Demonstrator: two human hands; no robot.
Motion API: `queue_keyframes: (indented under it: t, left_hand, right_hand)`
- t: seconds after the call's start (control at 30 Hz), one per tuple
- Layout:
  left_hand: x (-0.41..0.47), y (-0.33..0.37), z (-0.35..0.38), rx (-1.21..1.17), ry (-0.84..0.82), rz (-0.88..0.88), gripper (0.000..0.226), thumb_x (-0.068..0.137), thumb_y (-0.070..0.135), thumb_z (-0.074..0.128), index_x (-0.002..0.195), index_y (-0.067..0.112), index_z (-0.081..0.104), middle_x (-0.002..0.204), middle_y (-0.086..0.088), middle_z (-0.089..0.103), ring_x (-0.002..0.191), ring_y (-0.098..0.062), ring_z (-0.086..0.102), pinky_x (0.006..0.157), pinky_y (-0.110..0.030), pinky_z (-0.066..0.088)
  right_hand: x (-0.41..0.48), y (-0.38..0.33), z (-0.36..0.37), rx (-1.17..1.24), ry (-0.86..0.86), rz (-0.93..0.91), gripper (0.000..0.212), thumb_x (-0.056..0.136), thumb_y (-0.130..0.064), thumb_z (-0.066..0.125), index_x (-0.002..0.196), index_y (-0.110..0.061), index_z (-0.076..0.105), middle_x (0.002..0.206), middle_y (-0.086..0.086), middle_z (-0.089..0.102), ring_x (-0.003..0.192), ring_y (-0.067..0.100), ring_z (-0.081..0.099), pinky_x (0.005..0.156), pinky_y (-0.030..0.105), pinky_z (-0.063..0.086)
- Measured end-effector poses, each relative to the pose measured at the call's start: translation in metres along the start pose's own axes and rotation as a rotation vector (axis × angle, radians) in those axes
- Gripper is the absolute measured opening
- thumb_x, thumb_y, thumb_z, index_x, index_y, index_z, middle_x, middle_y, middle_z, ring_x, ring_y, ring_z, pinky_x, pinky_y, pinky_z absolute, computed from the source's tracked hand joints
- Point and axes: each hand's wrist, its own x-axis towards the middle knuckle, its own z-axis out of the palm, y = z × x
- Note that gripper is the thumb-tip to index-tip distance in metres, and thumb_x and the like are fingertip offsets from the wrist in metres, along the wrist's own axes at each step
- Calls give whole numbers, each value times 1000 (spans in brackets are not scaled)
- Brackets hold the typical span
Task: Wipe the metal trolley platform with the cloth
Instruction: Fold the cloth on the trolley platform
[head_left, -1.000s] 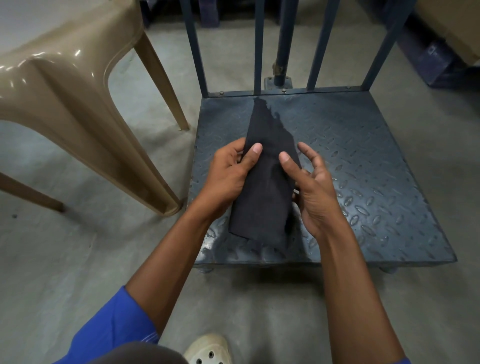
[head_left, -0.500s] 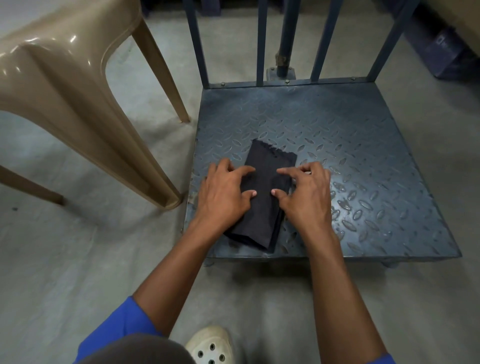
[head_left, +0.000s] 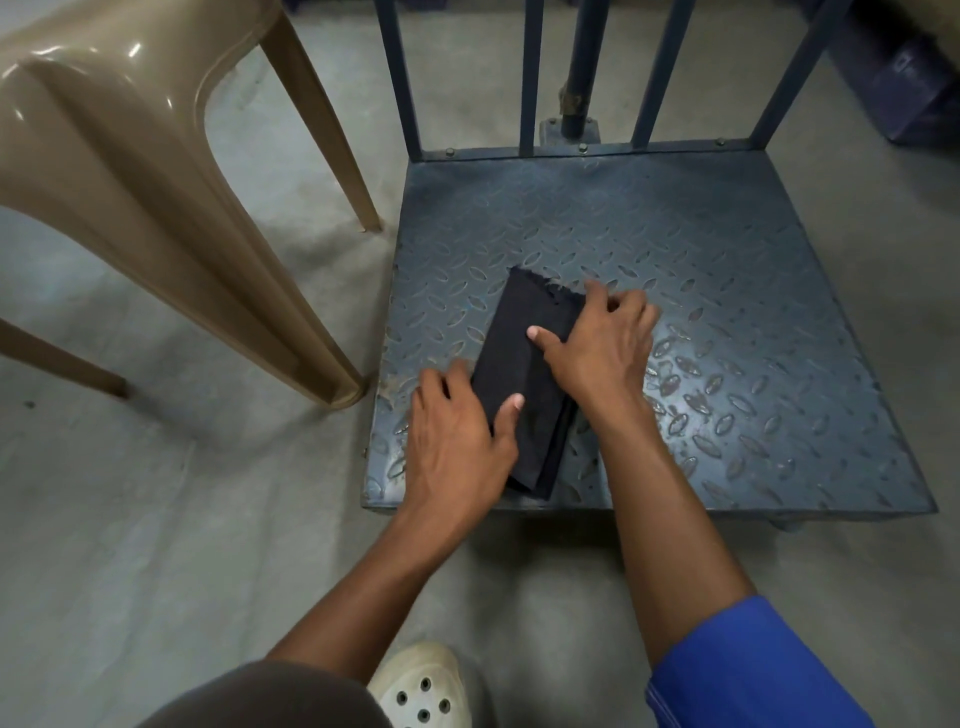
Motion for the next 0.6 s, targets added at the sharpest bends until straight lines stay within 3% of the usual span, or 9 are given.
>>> queue_keyframes:
  t: [0.13,0.3,0.4,0.5,0.57,0.6]
  left_hand:
    - [8,-2,-5,17,-20,28,64,97,41,70,148,12,44,133,-16,48,118,-36,52,95,-47,47]
    - [8,-5,-7,-82,-40,23,59,95,38,74,145,25,45,129,-8,58,111,-31,62,89,-45,53]
    - [14,-15,-6,-194,-52,98,44,91,37,79,132,39,63,113,0,69,99,-18,66,88,-37,56]
    - [22,-21,-8,-272,-29,106,22,86,33,85,108,32,82,100,4,73,89,-9,69,87,-23,54]
    - [27,-22,-6,-196,20,172,26,84,26,88,109,20,83,100,-1,73,87,-17,70,84,-21,52]
    - [28,-23,-5,-139,35,211,31,84,23,88,113,15,82,104,-5,71,87,-21,70,83,-26,55]
  right_hand:
    - [-4,-1,-1,168,-25,34,85,84,-44,84,153,-21,41,142,16,43,133,34,43,108,38,40]
    - [5,5,2,577,-14,172,91,68,-22,96,142,-40,46,118,-1,71,110,20,69,94,38,58]
    - [7,14,0,662,-46,69,56,69,-18,95,115,-42,73,105,-14,76,99,6,72,86,22,56]
    - [7,16,-4,561,-37,-92,27,81,-21,88,102,-37,82,102,-17,78,100,-3,68,88,7,47]
    - [11,17,-1,461,37,-215,26,84,-21,85,107,-34,82,101,-10,79,95,4,68,91,17,51]
    - [13,18,1,416,81,-282,27,84,-21,85,109,-31,82,96,-5,79,91,11,68,91,26,54]
